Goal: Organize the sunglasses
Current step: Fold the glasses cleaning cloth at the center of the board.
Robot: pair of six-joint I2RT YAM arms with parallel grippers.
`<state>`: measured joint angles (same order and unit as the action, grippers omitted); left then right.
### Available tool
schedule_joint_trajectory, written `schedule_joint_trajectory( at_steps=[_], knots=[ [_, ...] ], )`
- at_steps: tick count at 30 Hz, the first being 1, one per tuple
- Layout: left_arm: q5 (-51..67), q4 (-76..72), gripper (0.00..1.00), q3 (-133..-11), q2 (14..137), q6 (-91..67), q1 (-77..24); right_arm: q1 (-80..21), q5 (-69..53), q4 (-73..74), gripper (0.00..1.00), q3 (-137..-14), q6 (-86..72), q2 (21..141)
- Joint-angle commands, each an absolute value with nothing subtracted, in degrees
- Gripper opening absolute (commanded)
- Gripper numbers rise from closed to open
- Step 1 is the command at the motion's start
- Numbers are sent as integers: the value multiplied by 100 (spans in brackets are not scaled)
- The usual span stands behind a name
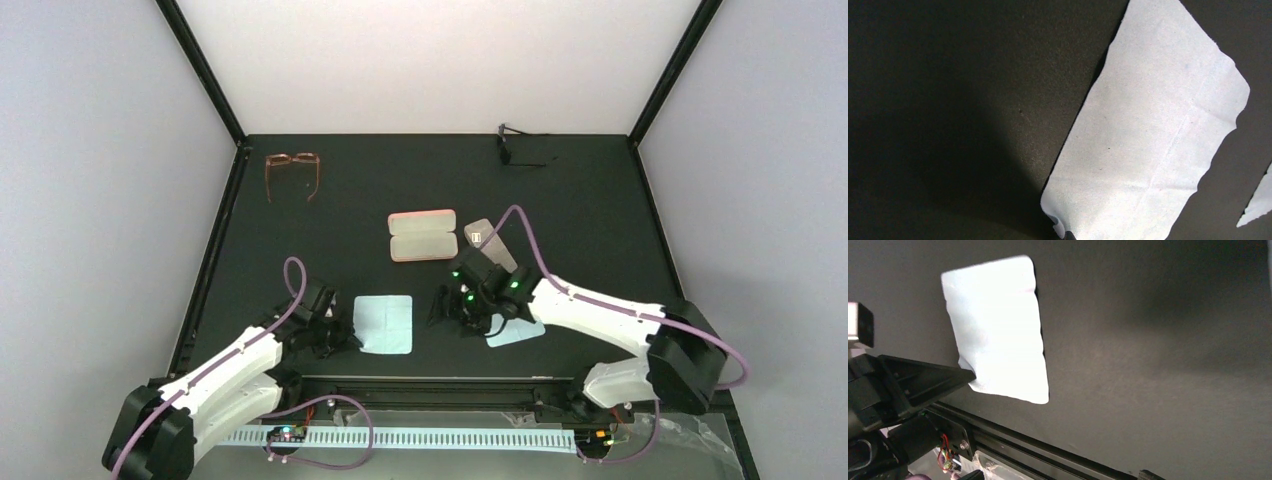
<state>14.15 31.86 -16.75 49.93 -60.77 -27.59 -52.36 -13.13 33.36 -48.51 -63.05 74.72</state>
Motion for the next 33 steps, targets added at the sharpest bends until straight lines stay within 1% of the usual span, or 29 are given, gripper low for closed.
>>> schedule_joint_trajectory(
  at_steps=[1, 3, 6, 13, 18, 22, 26, 33],
  knots=[
    [1594, 3495, 1, -1401, 4981, -6236, -2770, -5686, -1232, 2646, 79, -4888, -7125, 7914],
    [1660, 3637, 2, -1395, 4992, -6231, -2777, -5889, -1183, 2435, 76, -4760, -7595, 8027],
    [1801, 3477, 2, -1269, 4930, -6265, -2775, -6216, -959, 2151, 72, -4707, -8187, 8200],
    [1885, 3450, 2, -1229, 4935, -5996, -2768, -6652, -633, 1941, 64, -4931, -8908, 8927],
    [1956, 3419, 2, -1184, 4983, -5815, -2767, -6729, -426, 1973, 57, -5095, -9073, 9308],
    [2001, 3453, 1, -1176, 4975, -5699, -2761, -6730, -362, 1955, 45, -5272, -9096, 9663],
    [2008, 3489, 2, -1226, 4987, -5596, -2767, -6732, -193, 2022, 38, -5309, -9194, 9789],
    [1989, 3558, 2, -1292, 5062, -5458, -2764, -6711, 1, 2108, 34, -5212, -9198, 9938]
  ],
)
